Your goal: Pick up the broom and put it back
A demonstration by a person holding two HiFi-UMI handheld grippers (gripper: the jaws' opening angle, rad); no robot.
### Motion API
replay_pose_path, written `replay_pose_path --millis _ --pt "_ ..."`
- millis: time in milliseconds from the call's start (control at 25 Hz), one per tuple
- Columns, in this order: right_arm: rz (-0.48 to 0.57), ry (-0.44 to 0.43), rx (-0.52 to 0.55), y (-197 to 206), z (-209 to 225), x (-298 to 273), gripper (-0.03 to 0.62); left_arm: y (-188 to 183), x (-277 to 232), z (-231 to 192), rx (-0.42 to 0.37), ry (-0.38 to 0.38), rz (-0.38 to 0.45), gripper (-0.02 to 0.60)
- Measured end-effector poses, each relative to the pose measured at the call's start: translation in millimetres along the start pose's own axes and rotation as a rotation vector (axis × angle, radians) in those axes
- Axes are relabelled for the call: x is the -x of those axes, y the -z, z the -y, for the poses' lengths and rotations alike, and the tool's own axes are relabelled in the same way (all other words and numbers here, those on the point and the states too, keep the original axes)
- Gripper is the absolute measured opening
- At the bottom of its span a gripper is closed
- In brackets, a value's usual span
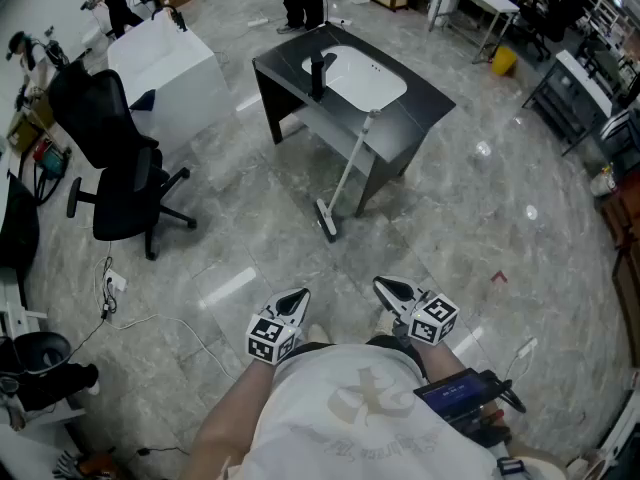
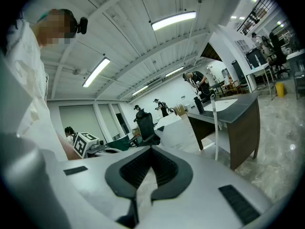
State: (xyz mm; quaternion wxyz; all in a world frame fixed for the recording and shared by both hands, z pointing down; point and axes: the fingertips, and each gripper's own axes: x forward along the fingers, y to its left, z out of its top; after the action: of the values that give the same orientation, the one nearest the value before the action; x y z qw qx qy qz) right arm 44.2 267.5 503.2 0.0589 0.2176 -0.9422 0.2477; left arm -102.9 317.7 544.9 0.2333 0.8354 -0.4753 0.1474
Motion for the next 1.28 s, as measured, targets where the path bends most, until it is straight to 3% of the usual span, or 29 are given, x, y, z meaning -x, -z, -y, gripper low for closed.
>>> replay_pose_path --millis 440,1280 --pt "-0.036 0.018 0.073 0.8 -42.0 -50.9 0.017 8.0 46.6 -45.9 0.048 -0.017 0.064 0.012" --pt "-0.001 0.189 0.044 -6.4 -6.5 -43.6 0.017 -13.8 18.4 -52.1 -0.027 0.063 0.065 0.012"
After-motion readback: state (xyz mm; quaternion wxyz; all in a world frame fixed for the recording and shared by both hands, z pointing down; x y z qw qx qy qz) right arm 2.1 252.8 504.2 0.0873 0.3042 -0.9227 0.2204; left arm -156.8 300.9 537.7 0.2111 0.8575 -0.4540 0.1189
